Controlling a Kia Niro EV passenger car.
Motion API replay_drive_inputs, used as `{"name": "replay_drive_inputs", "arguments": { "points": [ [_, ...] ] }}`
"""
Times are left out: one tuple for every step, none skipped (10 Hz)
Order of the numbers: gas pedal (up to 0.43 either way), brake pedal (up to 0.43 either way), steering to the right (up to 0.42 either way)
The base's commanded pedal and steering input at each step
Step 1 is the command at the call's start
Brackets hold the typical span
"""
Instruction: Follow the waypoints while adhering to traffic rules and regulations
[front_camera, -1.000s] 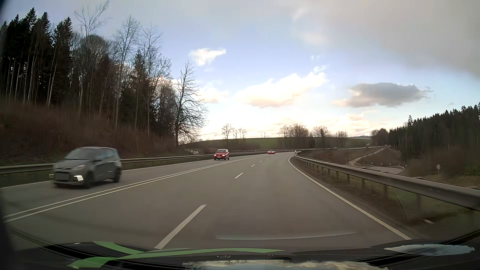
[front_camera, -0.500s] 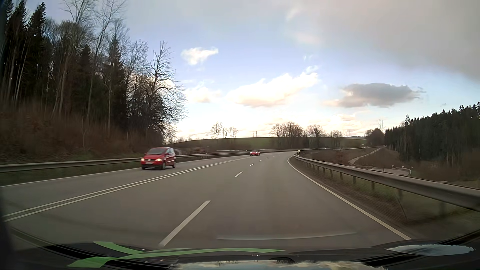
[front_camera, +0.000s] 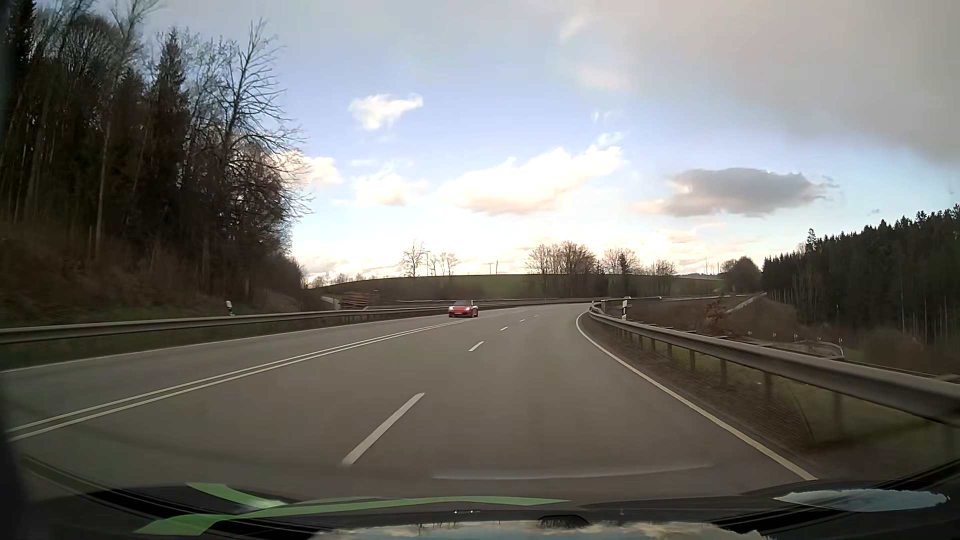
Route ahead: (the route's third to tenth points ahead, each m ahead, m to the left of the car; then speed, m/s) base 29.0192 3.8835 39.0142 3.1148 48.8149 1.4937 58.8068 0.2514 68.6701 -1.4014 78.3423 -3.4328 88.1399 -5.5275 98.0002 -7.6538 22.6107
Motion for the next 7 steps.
{"name": "replay_drive_inputs", "arguments": {
  "points": [
    [0.209,0.0,0.012],
    [0.209,0.0,0.012],
    [0.209,0.0,0.012],
    [0.22,0.0,0.012],
    [0.22,0.0,0.012],
    [0.22,0.0,0.012],
    [0.22,0.0,0.012]
  ]
}}
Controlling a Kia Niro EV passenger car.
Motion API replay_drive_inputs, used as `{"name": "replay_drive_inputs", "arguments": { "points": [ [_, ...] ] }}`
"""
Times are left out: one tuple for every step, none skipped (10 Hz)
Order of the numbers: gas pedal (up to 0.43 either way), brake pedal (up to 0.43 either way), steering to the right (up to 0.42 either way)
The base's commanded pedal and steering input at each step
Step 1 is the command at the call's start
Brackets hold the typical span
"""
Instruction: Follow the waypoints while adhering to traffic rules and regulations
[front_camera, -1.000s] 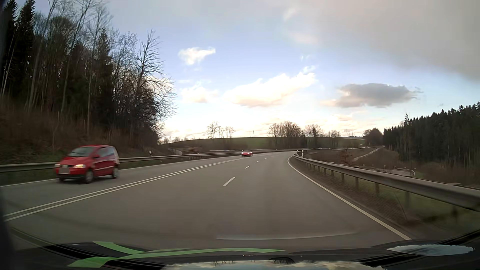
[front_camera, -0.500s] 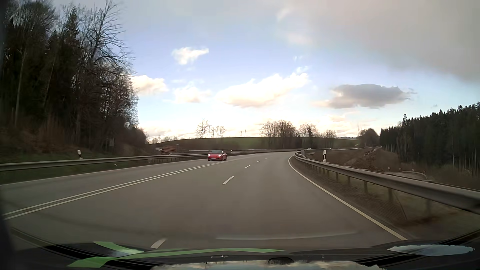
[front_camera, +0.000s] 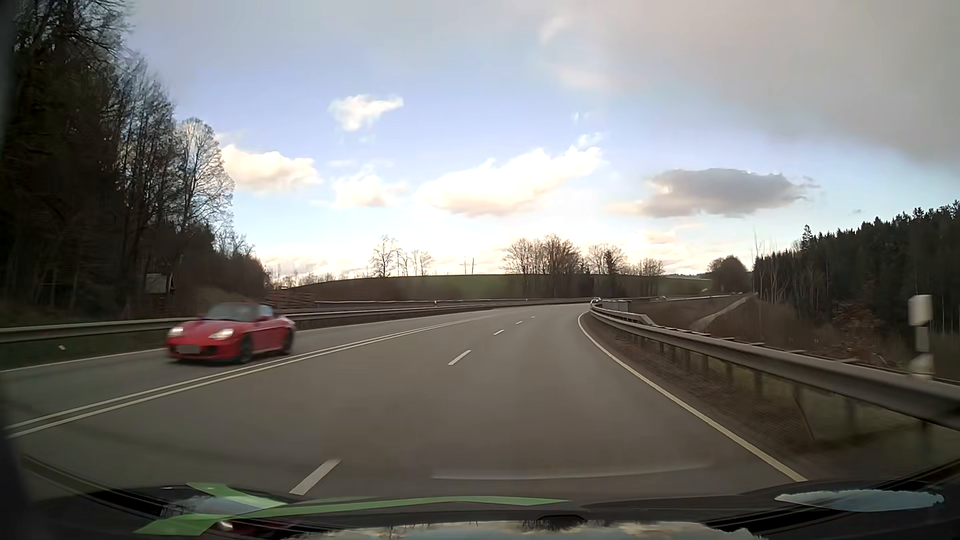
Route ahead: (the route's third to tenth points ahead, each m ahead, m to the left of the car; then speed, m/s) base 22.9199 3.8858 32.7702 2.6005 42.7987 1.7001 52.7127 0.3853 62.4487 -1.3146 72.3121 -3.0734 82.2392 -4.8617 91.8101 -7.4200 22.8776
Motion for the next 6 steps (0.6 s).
{"name": "replay_drive_inputs", "arguments": {
  "points": [
    [0.22,0.0,0.012],
    [0.228,0.0,0.012],
    [0.228,0.0,0.012],
    [0.228,0.0,0.012],
    [0.228,0.0,0.012],
    [0.228,0.0,0.013]
  ]
}}
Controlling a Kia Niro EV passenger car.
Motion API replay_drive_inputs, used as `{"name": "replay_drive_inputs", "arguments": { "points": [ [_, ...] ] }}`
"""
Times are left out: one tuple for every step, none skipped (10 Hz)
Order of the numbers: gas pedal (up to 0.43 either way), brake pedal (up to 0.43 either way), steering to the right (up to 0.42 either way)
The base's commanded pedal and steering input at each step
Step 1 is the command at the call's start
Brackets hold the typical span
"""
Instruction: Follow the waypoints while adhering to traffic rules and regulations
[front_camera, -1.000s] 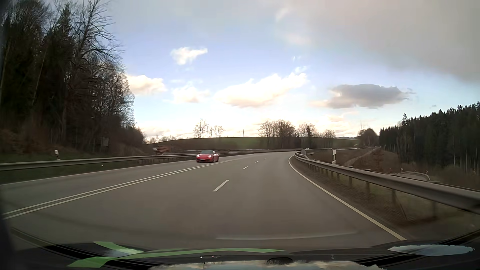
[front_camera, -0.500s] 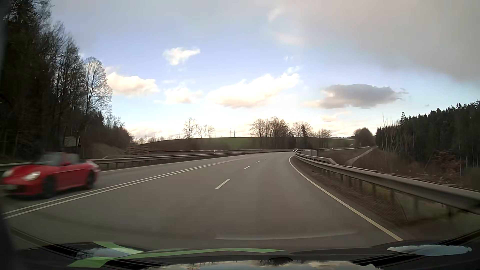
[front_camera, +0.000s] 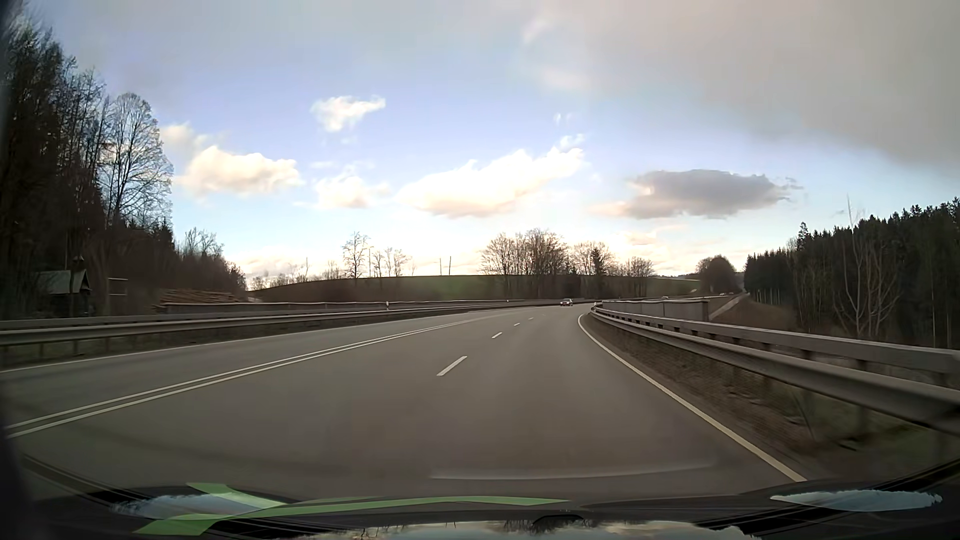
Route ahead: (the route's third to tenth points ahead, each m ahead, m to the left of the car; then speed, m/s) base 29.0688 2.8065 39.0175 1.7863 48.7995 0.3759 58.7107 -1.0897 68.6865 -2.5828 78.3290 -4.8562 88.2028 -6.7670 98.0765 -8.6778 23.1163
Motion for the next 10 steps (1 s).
{"name": "replay_drive_inputs", "arguments": {
  "points": [
    [0.228,0.0,0.013],
    [0.228,0.0,0.013],
    [0.228,0.0,0.013],
    [0.228,0.0,0.013],
    [0.228,0.0,0.013],
    [0.228,0.0,0.013],
    [0.228,0.0,0.013],
    [0.228,0.0,0.013],
    [0.228,0.0,0.013],
    [0.228,0.0,0.013]
  ]
}}
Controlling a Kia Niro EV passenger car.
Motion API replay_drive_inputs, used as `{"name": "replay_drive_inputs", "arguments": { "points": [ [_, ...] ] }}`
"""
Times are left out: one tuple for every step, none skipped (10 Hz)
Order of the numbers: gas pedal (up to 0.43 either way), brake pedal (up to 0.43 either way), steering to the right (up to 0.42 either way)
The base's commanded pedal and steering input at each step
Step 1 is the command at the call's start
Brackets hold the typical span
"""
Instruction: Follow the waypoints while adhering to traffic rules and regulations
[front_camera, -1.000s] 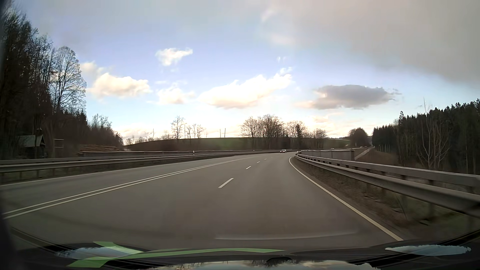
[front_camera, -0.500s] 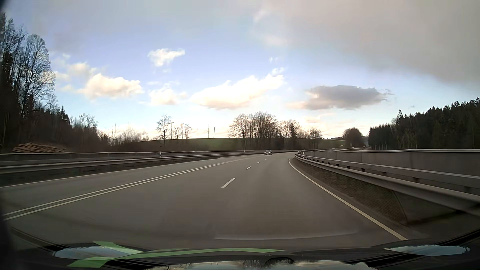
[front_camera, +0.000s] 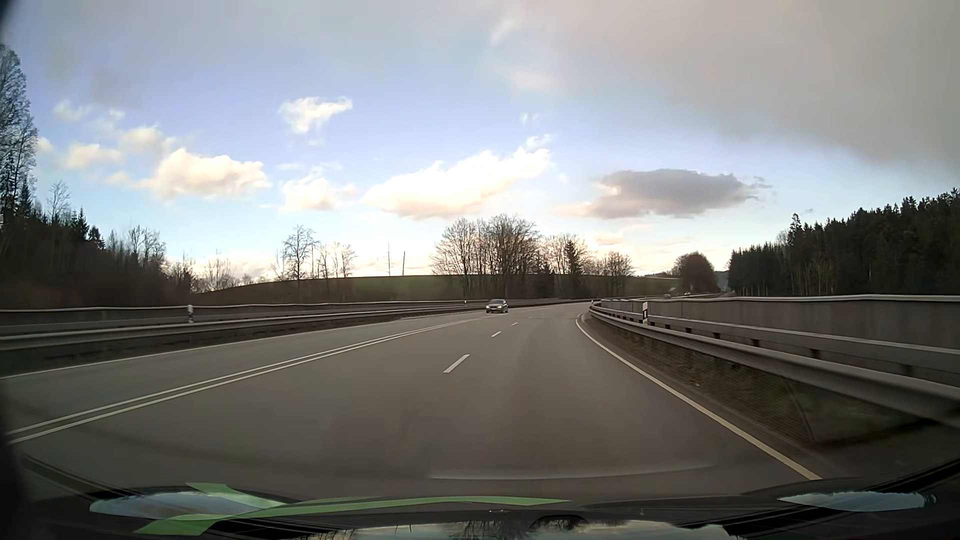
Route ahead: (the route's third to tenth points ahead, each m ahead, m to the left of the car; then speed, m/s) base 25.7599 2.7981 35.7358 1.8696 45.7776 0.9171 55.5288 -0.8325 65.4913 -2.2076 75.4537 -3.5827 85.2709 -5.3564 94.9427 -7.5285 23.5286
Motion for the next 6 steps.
{"name": "replay_drive_inputs", "arguments": {
  "points": [
    [0.228,0.0,0.013],
    [0.228,0.0,0.013],
    [0.228,0.0,0.013],
    [0.24,0.0,0.013],
    [0.24,0.0,0.013],
    [0.24,0.0,0.014]
  ]
}}
